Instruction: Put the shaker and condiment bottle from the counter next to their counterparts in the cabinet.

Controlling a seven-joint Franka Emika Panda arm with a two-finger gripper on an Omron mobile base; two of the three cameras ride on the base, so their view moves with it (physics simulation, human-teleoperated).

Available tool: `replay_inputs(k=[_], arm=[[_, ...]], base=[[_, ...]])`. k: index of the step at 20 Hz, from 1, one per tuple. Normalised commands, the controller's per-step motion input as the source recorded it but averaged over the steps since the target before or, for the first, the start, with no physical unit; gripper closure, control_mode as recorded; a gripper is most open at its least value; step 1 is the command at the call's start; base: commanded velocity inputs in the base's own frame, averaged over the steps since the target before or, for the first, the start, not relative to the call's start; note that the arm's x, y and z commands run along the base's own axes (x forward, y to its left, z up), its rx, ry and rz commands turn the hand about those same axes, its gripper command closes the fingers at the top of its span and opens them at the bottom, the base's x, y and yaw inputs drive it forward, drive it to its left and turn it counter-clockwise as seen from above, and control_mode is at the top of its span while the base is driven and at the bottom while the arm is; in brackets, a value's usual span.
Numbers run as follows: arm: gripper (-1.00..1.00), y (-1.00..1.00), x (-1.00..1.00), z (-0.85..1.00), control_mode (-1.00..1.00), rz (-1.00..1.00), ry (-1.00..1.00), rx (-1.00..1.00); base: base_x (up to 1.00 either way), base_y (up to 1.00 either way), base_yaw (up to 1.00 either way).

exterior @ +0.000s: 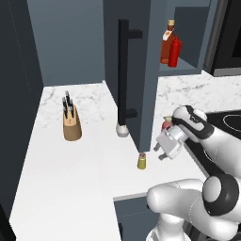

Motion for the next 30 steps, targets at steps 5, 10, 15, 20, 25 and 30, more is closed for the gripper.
replay_inputs(k=[5, 10, 15, 20, 25, 30], arm=[[-1.0, 0.03, 0.17, -0.14, -1.0, 0.05, 0.05, 0.0], [-1.0, 0.07, 0.24, -0.07, -1.0, 0.05, 0.05, 0.0], [-1.0, 0.12, 0.12, -0.19, -1.0, 0.02, 0.03, 0.0], [-1.0, 0.06, 0.04, -0.14, -1.0, 0.0, 0.01, 0.0], [-1.0, 0.0, 0.03, -0.03, -1.0, 0.0, 0.0, 0.04], [-1.0, 0.01, 0.05, -0.14, -1.0, 0.0, 0.0, 0.03]], base=[[0.0, 0.0, 0.0], [0.0, 0.0, 0.0], [0.0, 0.0, 0.0], [0.0, 0.0, 0.0], [0.0, 0.0, 0.0], [0.0, 0.0, 0.0]])
